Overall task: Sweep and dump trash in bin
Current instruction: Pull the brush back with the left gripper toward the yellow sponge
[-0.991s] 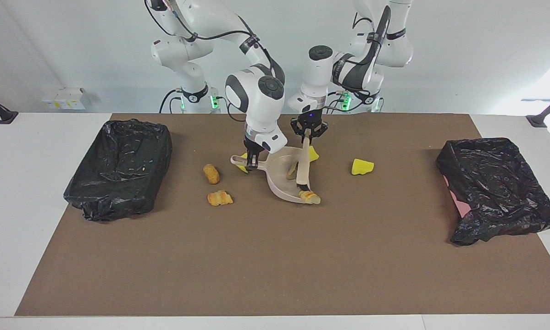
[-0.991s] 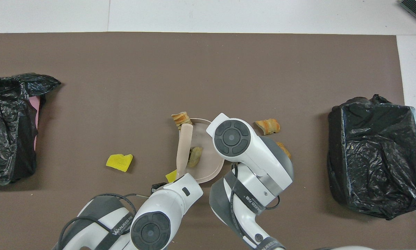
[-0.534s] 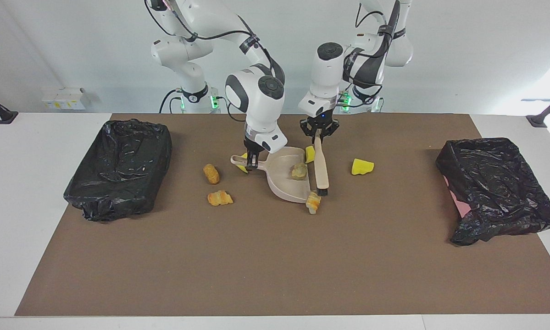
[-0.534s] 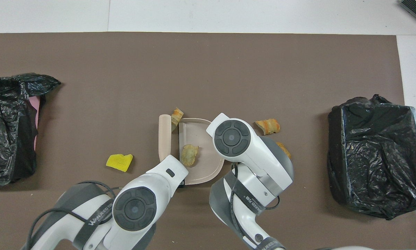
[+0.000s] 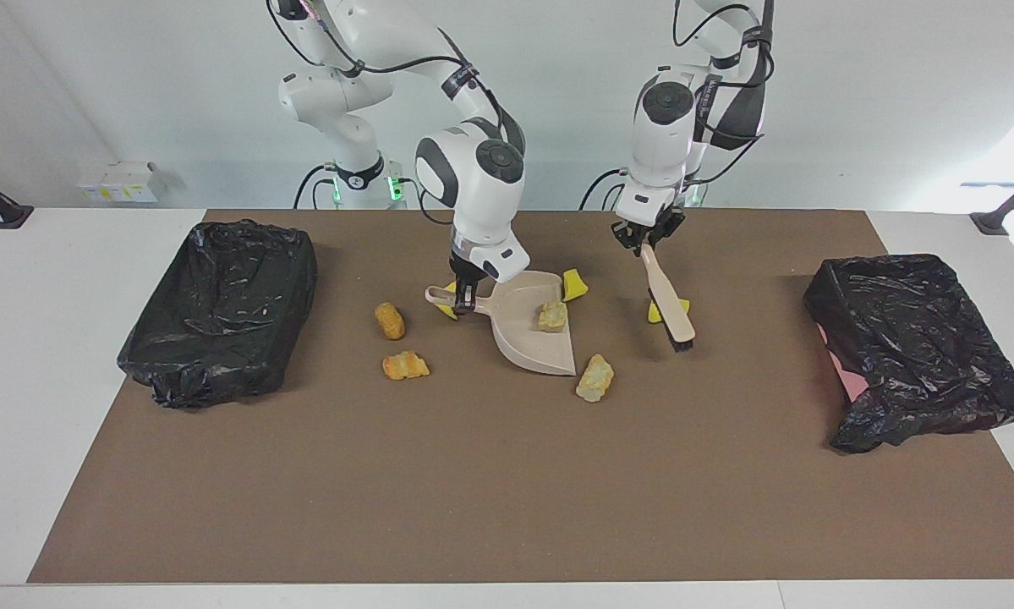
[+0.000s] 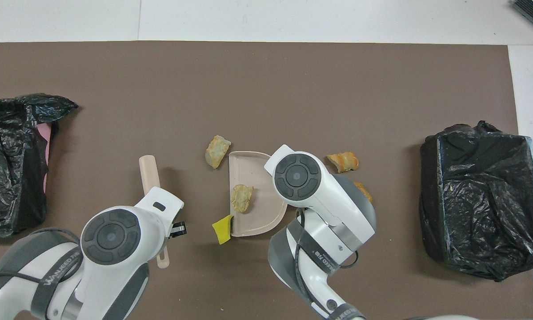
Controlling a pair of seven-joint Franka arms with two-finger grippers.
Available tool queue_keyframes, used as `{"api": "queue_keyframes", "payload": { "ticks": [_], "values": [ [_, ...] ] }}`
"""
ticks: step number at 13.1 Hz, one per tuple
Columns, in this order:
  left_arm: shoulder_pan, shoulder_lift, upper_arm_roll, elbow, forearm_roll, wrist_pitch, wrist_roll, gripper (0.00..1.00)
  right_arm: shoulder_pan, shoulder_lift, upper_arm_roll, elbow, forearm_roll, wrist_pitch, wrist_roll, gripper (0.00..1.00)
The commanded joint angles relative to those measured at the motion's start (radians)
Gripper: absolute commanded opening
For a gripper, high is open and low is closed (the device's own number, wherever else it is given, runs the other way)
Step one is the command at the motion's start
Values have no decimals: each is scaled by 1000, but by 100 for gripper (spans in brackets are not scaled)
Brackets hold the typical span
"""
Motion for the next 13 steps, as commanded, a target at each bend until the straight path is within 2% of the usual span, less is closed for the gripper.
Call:
{"api": "queue_keyframes", "payload": {
  "ticks": [1,3,6,13],
  "values": [
    [63,-139,-8,-160,-16,65,-7,0,-3,-23,9,-27,-8,6,34,0],
    [71,-196,44,-239,-36,117,-3,0,-3,-22,9,-27,-6,6,34,0],
    [62,-232,75,-293,-36,154,-2,0,-3,-23,9,-27,-6,6,34,0],
    [-81,-177,74,-314,-76,240,-5,0,-3,-23,9,-28,-6,6,34,0]
  ]
}}
